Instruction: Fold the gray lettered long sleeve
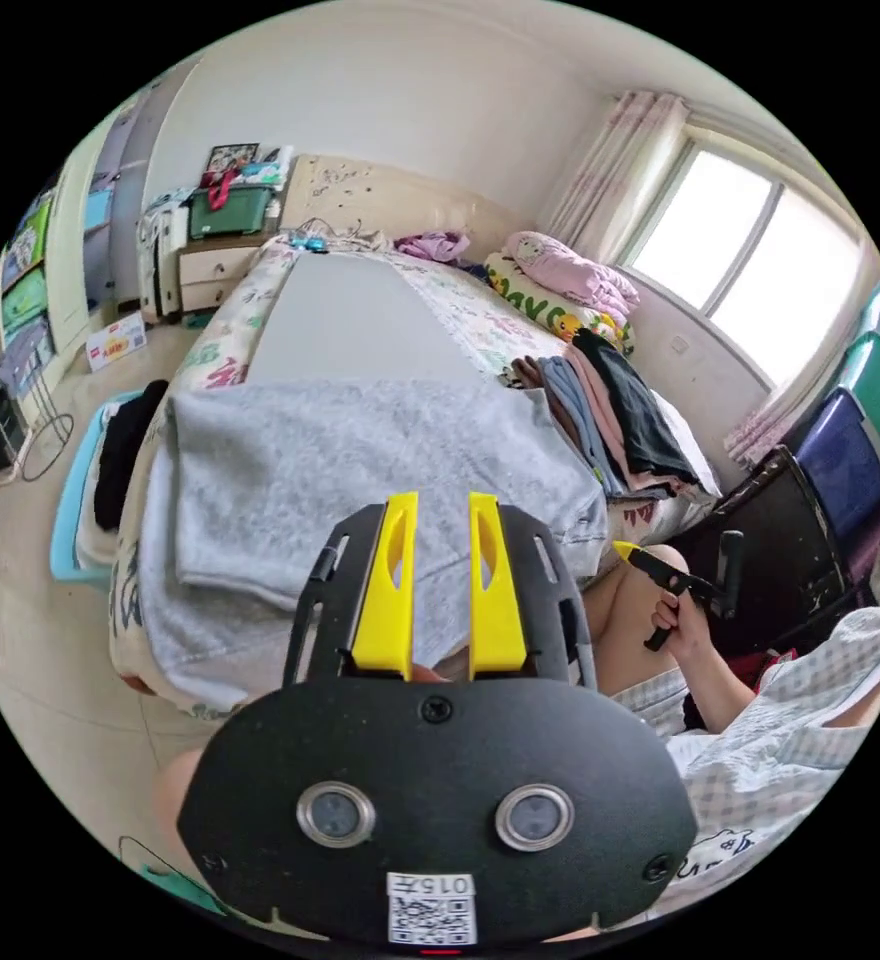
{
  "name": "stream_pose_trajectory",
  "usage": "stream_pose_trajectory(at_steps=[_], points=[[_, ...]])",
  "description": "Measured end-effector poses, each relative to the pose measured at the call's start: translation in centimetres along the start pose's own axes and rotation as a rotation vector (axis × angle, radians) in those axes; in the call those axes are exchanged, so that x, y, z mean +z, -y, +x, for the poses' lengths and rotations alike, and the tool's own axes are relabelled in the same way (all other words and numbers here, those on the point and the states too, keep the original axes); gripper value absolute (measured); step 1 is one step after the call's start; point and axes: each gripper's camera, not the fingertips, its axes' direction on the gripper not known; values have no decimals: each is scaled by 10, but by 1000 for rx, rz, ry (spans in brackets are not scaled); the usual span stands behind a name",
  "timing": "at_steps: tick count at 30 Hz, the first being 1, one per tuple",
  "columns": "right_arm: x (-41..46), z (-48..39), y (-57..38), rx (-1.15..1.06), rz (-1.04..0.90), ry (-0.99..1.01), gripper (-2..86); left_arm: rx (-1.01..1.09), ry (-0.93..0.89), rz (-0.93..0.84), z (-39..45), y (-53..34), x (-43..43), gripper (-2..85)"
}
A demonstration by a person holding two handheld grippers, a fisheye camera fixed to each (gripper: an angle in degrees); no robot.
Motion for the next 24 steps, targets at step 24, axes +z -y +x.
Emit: stream_pose_trajectory(at_steps=[24], points=[[94,37,-91,-67,9,16,83,375,17,-515,188,272,404,70]])
